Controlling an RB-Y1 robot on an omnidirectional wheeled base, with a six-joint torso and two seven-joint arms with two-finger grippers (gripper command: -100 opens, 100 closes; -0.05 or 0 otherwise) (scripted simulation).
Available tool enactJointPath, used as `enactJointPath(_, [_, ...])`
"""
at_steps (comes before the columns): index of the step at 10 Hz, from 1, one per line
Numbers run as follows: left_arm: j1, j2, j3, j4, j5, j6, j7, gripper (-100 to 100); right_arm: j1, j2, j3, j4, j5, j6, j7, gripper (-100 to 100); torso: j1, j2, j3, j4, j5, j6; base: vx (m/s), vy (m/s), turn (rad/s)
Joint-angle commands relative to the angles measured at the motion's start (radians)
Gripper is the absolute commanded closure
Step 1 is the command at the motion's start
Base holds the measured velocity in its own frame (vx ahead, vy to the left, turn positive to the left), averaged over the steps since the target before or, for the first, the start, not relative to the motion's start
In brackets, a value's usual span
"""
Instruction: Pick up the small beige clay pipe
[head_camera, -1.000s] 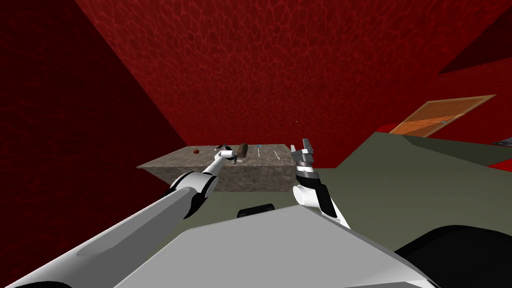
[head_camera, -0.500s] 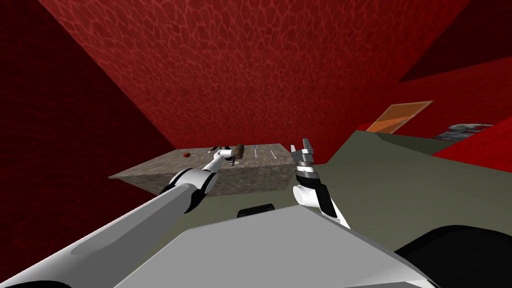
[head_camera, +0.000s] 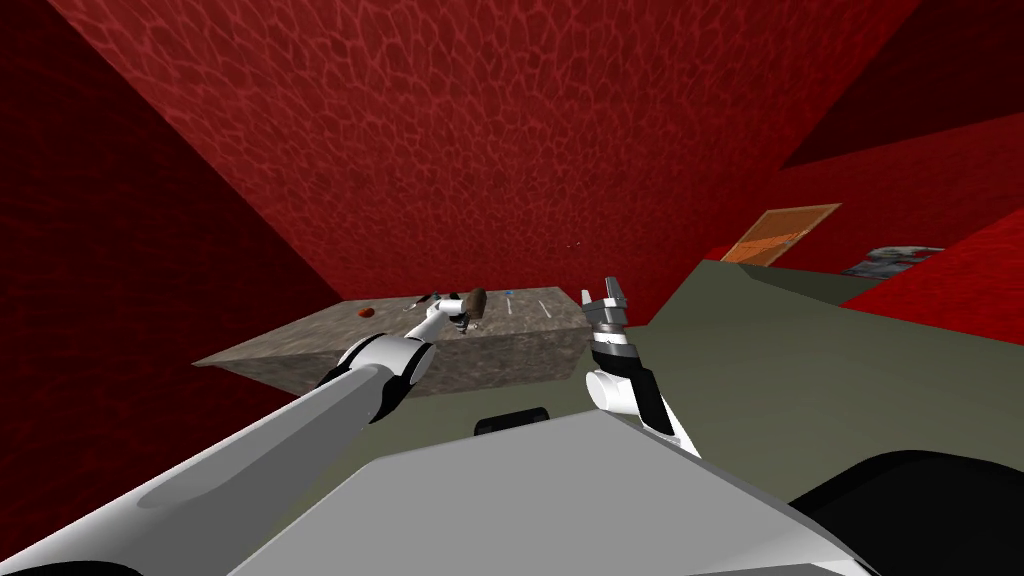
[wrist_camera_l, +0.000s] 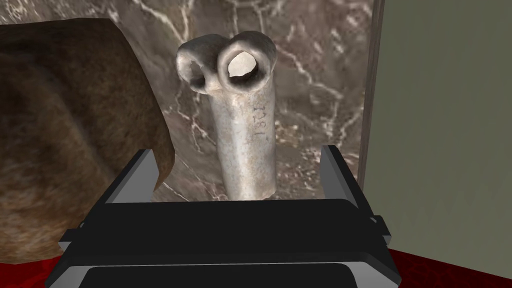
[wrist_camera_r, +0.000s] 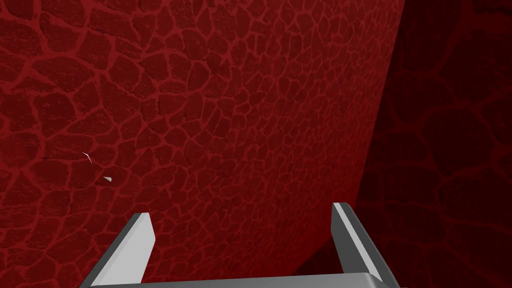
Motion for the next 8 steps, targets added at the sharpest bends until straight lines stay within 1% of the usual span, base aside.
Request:
enactJointPath(1, [0.0, 0.0, 0.0, 0.0, 0.0, 0.0, 0.0, 0, 0.0, 0.0, 0.0, 0.0, 0.0, 0.0, 0.0, 0, 0.0, 0.0, 0.0, 0.0, 0.0, 0.0, 0.0, 0.0, 0.0])
enactJointPath(2, [0.009, -0.023, 0.029, -0.017, -0.038, 0.006, 0.001, -100, 0.0, 0.0, 0.0, 0.0, 0.0, 0.0, 0.0, 0, 0.0, 0.0, 0.0, 0.0, 0.0, 0.0, 0.014, 0.02, 0.023])
enactJointPath(4, [0.027, -0.068, 0.087, -0.049, -0.105, 0.018, 0.004, -100, 0.0, 0.0, 0.0, 0.0, 0.0, 0.0, 0.0, 0, 0.002, -0.001, -0.001, 0.0, 0.0, 0.0, 0.034, 0.046, 0.035])
enactJointPath(5, [0.027, -0.068, 0.087, -0.049, -0.115, 0.018, 0.004, -100, 0.0, 0.0, 0.0, 0.0, 0.0, 0.0, 0.0, 0, 0.003, -0.002, -0.001, 0.0, 0.001, 0.0, 0.029, 0.039, 0.007])
enactJointPath(6, [0.036, -0.091, 0.116, -0.066, -0.154, 0.024, 0.005, -100, 0.0, 0.0, 0.0, 0.0, 0.0, 0.0, 0.0, 0, 0.003, -0.002, -0.001, 0.0, 0.001, 0.0, 0.024, 0.034, 0.016])
enactJointPath(8, [0.054, -0.136, 0.175, -0.098, -0.215, 0.035, 0.007, -100, 0.0, 0.0, 0.0, 0.0, 0.0, 0.0, 0.0, 0, 0.003, -0.001, -0.001, 0.0, 0.001, 0.0, 0.028, 0.048, 0.037])
